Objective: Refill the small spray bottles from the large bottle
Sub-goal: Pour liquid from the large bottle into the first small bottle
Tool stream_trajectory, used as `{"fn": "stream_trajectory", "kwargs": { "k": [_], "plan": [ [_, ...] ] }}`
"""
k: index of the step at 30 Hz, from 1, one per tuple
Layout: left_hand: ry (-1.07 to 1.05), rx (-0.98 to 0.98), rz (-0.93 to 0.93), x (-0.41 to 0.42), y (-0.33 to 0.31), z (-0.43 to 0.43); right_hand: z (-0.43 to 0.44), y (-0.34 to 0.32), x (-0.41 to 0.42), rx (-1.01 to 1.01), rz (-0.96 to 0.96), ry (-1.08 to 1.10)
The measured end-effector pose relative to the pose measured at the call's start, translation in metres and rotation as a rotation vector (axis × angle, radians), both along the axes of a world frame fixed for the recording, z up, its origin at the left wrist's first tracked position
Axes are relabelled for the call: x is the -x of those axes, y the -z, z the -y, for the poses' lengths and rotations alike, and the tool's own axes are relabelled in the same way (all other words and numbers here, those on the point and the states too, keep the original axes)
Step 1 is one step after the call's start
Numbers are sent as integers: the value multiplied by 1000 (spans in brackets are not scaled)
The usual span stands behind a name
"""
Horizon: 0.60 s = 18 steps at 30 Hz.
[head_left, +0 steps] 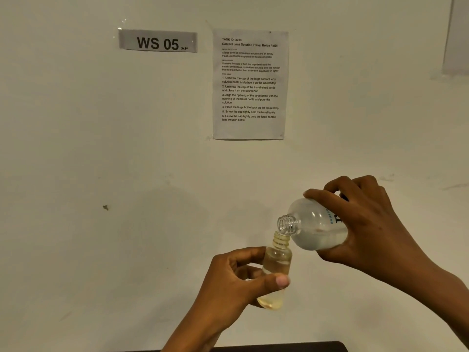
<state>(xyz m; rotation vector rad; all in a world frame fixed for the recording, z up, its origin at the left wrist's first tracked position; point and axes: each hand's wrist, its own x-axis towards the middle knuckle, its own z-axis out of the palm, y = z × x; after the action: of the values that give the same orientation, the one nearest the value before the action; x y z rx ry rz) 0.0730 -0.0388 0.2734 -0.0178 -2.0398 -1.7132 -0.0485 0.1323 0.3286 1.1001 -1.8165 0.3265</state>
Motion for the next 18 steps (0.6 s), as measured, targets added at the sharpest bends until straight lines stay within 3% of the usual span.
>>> {"fn": "stream_trajectory", "kwargs": {
  "k": [18],
  "plan": [
    [17,-22,1,2,1,2,2,1,4,-6,-2,13]
  ]
}}
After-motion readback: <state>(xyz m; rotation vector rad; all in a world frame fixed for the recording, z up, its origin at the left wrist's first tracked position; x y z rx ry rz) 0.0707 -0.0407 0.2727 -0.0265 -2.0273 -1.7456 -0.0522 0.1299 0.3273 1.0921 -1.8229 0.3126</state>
